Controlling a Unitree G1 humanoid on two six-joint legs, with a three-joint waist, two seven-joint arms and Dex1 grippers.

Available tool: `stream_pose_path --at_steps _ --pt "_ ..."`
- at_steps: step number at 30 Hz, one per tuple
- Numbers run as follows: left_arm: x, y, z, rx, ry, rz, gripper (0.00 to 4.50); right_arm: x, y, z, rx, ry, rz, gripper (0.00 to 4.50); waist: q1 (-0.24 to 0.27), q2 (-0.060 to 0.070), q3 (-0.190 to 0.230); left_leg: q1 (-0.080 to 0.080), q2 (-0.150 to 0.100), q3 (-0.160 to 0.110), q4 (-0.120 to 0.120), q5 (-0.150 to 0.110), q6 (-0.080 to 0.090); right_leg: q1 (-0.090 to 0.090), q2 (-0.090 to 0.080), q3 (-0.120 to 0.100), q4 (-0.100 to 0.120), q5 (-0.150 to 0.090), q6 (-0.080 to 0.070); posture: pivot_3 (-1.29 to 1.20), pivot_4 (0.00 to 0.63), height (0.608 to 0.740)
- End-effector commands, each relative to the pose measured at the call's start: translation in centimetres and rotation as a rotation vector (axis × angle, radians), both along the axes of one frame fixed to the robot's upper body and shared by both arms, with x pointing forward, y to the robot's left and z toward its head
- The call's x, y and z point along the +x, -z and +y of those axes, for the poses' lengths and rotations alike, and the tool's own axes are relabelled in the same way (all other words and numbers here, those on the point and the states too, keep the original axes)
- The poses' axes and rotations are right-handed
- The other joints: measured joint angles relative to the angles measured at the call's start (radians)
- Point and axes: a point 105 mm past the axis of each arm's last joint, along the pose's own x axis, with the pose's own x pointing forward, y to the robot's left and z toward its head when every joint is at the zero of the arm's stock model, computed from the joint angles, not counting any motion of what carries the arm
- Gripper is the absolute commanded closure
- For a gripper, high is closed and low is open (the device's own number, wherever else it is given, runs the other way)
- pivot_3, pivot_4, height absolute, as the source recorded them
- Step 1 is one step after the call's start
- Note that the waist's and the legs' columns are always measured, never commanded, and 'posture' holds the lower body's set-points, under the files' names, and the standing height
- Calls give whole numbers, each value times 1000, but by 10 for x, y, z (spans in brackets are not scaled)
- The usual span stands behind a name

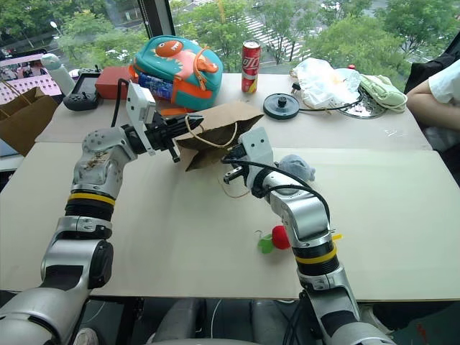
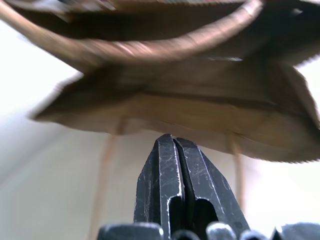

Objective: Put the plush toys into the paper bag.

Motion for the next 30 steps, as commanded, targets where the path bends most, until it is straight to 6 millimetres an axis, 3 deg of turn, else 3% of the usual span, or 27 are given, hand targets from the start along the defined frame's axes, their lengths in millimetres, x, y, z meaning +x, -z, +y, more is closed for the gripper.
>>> stream_pose_path --at_steps 1,6,8,10,14,19,25,30 --pt "-5 -13 -3 -20 15 -41 4500 0 -23 -24 38 65 -66 4420 2 0 0 0 0 0 0 0 0 0 0 0 0 0 0 0 150 733" --pt "-2 -25 2 -76 0 -24 4500 6 -13 -89 -75 253 -45 4420 11 0 0 -1 -2 0 1 0 0 1 -2 -1 -1 0 0 0 150 733" --pt "-1 -25 3 -81 -6 -20 4500 6 -9 -104 -111 290 -37 4420 8 0 0 -1 -2 0 0 0 0 1 -2 -1 -2 0 0 0 150 733" --pt "-1 -25 4 -82 -8 -18 4500 5 -8 -106 -122 286 -35 4420 0 0 0 -1 -1 0 -1 0 0 0 -2 -1 -2 0 0 0 150 733" --pt "-2 -24 2 -82 -5 -15 4500 0 -17 -77 -86 183 -59 4420 -16 0 0 1 0 -1 -1 0 0 0 1 -1 -2 0 0 0 150 733" --pt "-3 -25 -2 -81 10 -19 4500 10 -19 -44 -58 146 -63 4420 -22 0 0 2 0 -1 0 0 0 0 1 -1 -2 0 0 0 150 733" --pt "-5 -26 -5 -81 22 -20 4500 30 -6 -15 -35 133 -36 4420 -16 0 0 0 0 -2 -1 0 0 0 0 -1 0 0 0 0 150 733" --pt "-7 -28 -7 -90 32 -20 4500 51 17 7 -42 124 3 4420 -19 0 0 0 -1 -2 -1 1 0 0 0 -1 -1 0 0 0 150 733"
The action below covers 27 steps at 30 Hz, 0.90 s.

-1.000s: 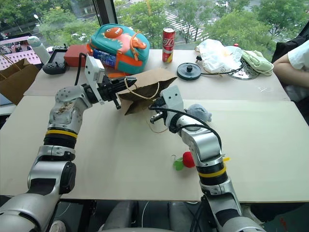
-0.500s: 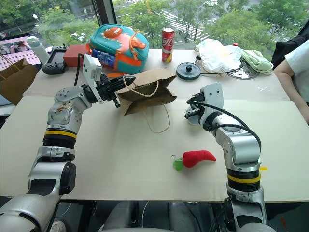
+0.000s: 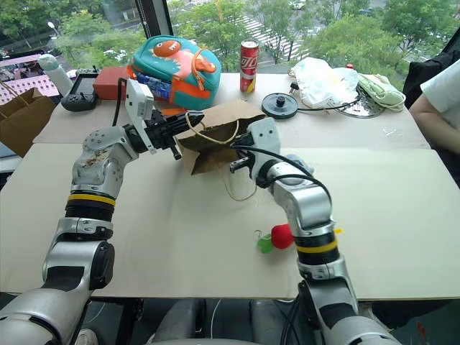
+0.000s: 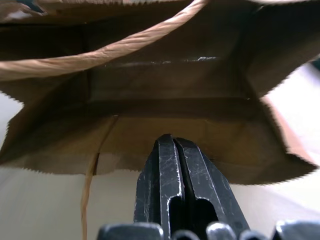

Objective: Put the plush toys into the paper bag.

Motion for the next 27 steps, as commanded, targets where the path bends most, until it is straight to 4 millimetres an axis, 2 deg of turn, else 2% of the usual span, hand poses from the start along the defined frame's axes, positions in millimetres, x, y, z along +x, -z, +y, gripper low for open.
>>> stream_pose_path --at_steps 1,7,13,27 --pt "-6 -20 -5 -27 26 -63 4500 13 4 13 -18 -9 -36 4420 -1 0 0 0 0 0 0 0 0 0 0 0 0 0 0 0 150 733" --pt "-6 -24 -3 -47 18 -63 4500 18 32 17 -53 -7 30 4420 -2 0 0 0 0 -1 -1 0 0 0 0 -1 0 0 0 0 150 733" --pt "-6 -27 -1 -63 2 -59 4500 16 49 16 -81 -9 65 4420 -4 0 0 0 0 -1 -1 0 0 0 0 -1 1 0 0 0 150 733" --pt "-4 -25 -2 -61 -6 -49 4500 13 53 13 -82 0 77 4420 -5 0 0 1 0 -2 -1 0 -1 0 0 -3 1 0 0 0 150 733"
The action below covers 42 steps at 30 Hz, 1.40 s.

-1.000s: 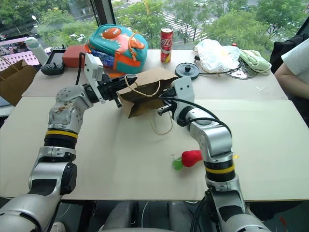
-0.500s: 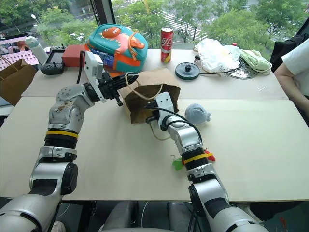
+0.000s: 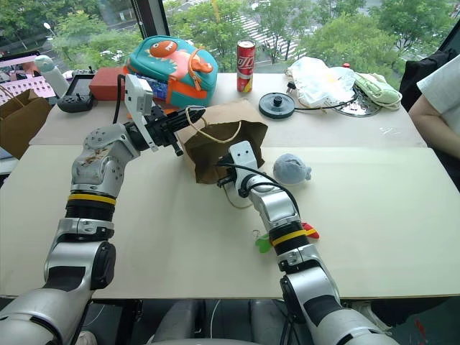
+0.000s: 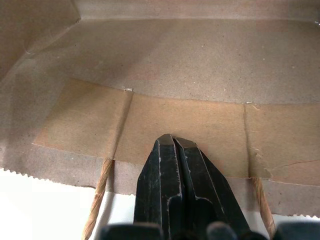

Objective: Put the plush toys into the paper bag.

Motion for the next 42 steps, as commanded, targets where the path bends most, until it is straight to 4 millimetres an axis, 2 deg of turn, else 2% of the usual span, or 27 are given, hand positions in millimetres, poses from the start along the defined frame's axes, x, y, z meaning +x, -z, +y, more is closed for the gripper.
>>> stream_pose_path --at_steps 1,3,7,12,16,19,22,26,29,30,33,41,42 --pt "-4 -17 -1 -21 10 -56 4500 -2 -6 0 21 2 -25 4420 0 0 0 0 0 0 0 0 0 0 0 0 0 0 0 0 150 733" --pt "-4 -15 -1 -13 13 -55 4500 -3 -15 -1 49 3 -51 4420 0 0 0 0 0 0 0 0 0 0 0 0 0 0 0 0 150 733" --pt "-6 -10 -3 3 23 -53 4500 -10 -47 -6 147 8 -123 4420 1 0 0 -1 0 0 0 0 0 0 0 0 0 0 0 0 150 733" --pt "-7 -11 -3 -2 25 -51 4500 -25 -69 -24 217 36 -155 4420 3 0 0 -1 0 -1 0 0 0 0 0 -2 0 0 0 0 150 733" --pt "-7 -10 -3 0 25 -50 4500 -36 -78 -54 215 76 -165 4420 8 0 0 -1 0 -1 0 0 0 0 -1 -2 0 0 0 0 150 733" --pt "-7 -10 -4 -2 24 -48 4500 -41 -82 -89 160 143 -173 4420 13 0 0 -1 -1 -1 0 0 0 0 -1 -2 -1 0 0 0 150 733" --pt "-6 -10 -4 -4 25 -48 4500 -44 -81 -119 78 207 -165 3765 22 0 0 -1 -1 -1 0 0 0 0 -1 -2 -2 0 0 0 150 733" --pt "-6 -10 -5 -5 26 -48 4500 -42 -72 -149 -2 284 -129 2379 22 0 0 -1 -1 0 0 0 0 0 -1 -2 -8 0 0 0 150 733" --pt "-6 -10 -5 -7 25 -48 4500 -39 -58 -154 -43 296 -83 1311 21 0 0 -1 0 0 0 0 0 0 0 -2 -9 0 0 0 150 733" --pt "-6 -10 -5 -8 25 -48 4500 -38 -54 -155 -51 300 -73 1125 21 0 0 -1 0 0 0 0 0 0 0 -2 -9 0 0 0 150 733" --pt "-6 -10 -5 -8 25 -50 4500 -34 -44 -151 -57 288 -44 18 23 0 0 -1 0 0 0 0 0 0 0 -1 -9 0 0 0 150 733" --pt "-5 -11 -4 -10 19 -53 4500 -23 -25 -141 -44 279 0 18 24 0 0 -1 -1 0 0 0 0 1 -1 -1 -9 0 0 0 150 733" --pt "-5 -11 -4 -11 17 -53 4500 -23 -26 -140 -42 276 -3 264 24 0 0 -1 -1 0 0 0 0 1 -1 -1 -9 0 0 0 150 733"
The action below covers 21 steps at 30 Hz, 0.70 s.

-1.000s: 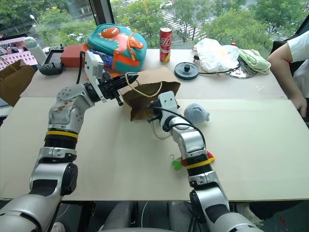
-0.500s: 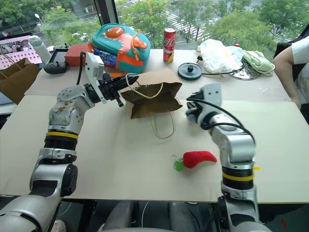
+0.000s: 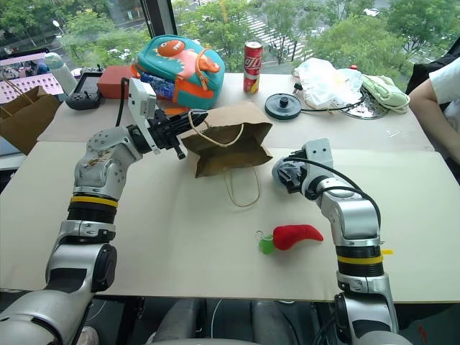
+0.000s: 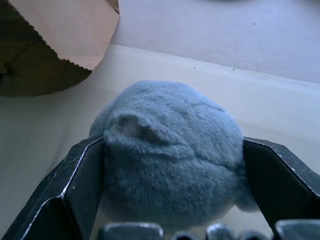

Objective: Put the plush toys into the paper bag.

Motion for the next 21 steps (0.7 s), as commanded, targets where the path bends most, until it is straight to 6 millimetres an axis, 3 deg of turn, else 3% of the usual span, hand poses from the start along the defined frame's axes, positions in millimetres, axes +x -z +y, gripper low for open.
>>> stream_pose_path --at_steps 1,12,15,21 --pt "-3 -16 0 -18 4 -58 4500 2 -2 4 6 -11 -23 415 0 0 0 0 0 0 0 0 0 0 0 0 0 0 0 0 150 733" --pt "-2 -15 1 -18 -5 -58 4500 -4 -1 12 12 -44 -22 3874 0 0 0 0 0 0 0 0 0 0 0 0 0 0 0 0 150 733" --pt "-2 -16 1 -17 -5 -58 4500 -6 -13 7 37 -26 -62 3874 0 0 0 0 0 0 0 0 0 0 0 0 0 0 0 0 150 733" --pt "-1 -16 1 -16 -4 -58 4500 -24 -56 -6 96 -25 -163 3874 2 0 0 -1 0 0 0 0 0 0 0 0 0 0 0 0 150 733"
